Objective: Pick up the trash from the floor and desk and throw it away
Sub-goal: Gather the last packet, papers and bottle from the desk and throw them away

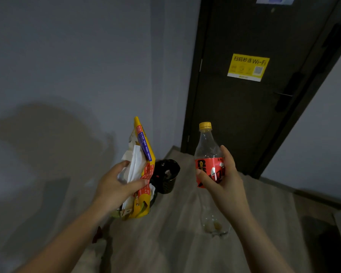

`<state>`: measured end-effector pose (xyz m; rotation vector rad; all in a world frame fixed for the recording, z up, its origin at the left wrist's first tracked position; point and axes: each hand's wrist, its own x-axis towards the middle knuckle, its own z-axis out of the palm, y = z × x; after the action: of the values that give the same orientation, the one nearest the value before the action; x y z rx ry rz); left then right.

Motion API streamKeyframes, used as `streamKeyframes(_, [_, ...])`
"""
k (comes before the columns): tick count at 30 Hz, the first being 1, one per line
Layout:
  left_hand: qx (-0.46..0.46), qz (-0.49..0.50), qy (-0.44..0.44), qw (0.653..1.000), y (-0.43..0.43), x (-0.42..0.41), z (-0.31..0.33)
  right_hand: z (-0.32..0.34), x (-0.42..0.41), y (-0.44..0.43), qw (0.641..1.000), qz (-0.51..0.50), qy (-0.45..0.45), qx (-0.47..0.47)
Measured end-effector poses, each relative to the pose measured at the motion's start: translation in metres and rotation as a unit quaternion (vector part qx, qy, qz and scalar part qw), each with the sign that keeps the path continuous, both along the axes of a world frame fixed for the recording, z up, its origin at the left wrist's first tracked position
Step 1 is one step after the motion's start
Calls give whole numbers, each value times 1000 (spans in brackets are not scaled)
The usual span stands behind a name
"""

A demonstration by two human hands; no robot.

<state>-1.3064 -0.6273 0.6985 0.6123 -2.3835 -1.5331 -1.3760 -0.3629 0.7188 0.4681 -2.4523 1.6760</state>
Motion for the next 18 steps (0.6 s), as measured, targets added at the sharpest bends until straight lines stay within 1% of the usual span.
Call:
streamKeyframes(5, [-23,19,-35,999,-10,-59,-16,-17,-65,-6,999,8,-27,16])
streamKeyframes(9, [-17,29,-45,998,-21,-111,-31,-31,-115,-22,998,9,-53,26])
streamKeyframes(14, [-25,34,-51,998,-60,-182,-48,-44,-188,-58,995,17,-83,44])
streamKeyframes(18, [-1,48,-70,996,-94,-232,-56,-52,-244,-92,992,20,-123,35])
